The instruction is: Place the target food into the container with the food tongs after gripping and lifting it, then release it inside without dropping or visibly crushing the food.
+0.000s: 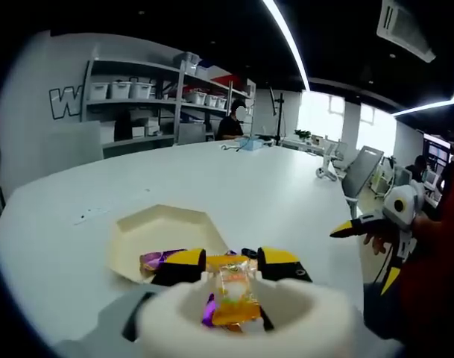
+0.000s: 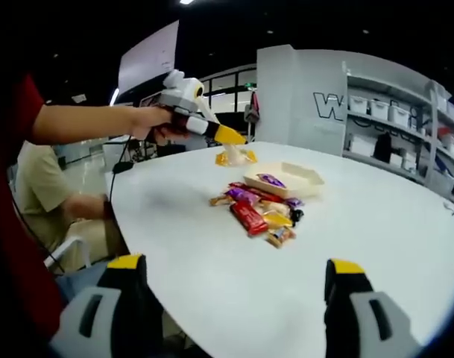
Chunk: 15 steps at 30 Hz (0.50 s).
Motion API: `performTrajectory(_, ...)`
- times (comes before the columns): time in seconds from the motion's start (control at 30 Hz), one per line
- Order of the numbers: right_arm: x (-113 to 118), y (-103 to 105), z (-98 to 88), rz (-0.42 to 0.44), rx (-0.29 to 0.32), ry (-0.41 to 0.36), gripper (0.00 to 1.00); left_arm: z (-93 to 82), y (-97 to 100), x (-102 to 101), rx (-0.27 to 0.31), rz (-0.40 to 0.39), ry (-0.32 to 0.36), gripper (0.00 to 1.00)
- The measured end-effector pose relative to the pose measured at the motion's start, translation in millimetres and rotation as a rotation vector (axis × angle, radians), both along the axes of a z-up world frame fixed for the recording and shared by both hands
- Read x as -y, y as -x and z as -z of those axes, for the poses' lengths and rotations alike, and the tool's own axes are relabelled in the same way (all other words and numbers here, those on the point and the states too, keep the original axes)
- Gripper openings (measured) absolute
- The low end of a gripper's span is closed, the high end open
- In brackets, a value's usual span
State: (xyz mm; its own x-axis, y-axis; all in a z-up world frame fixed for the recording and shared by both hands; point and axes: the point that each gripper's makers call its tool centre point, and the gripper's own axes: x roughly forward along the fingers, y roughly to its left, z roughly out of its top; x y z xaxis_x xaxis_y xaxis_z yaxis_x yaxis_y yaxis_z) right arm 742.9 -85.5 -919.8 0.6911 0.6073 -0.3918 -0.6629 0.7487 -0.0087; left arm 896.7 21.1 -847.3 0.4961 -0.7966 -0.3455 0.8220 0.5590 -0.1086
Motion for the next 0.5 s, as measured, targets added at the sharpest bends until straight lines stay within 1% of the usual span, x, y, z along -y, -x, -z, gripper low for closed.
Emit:
performTrajectory(0.13, 2.2, -1.1, 1.3, 0.006, -0.001, -0.002, 0.99, -3.5, -12.5, 1.9, -0.002, -0.007, 0.002, 0.26)
performTrajectory(0.27, 5.2, -1.4, 5.5, 0.009, -0.009, 0.005, 0.99, 1.2, -22.5, 3.3, -0.004, -0.014, -0.008, 0.26)
performTrajectory(0.4, 9.3, -2.6, 5.7, 0.017, -0.012, -0.002, 0.99, 3.0, -33.9, 3.2, -0.022, -0.031, 0.012, 0.26)
performTrajectory(0.5, 12.5, -3.1, 7.7, 0.020, -0.015, 0.007, 0.99, 2.9, -44.9, 3.0, -0.035, -0.049, 0.026, 0.26)
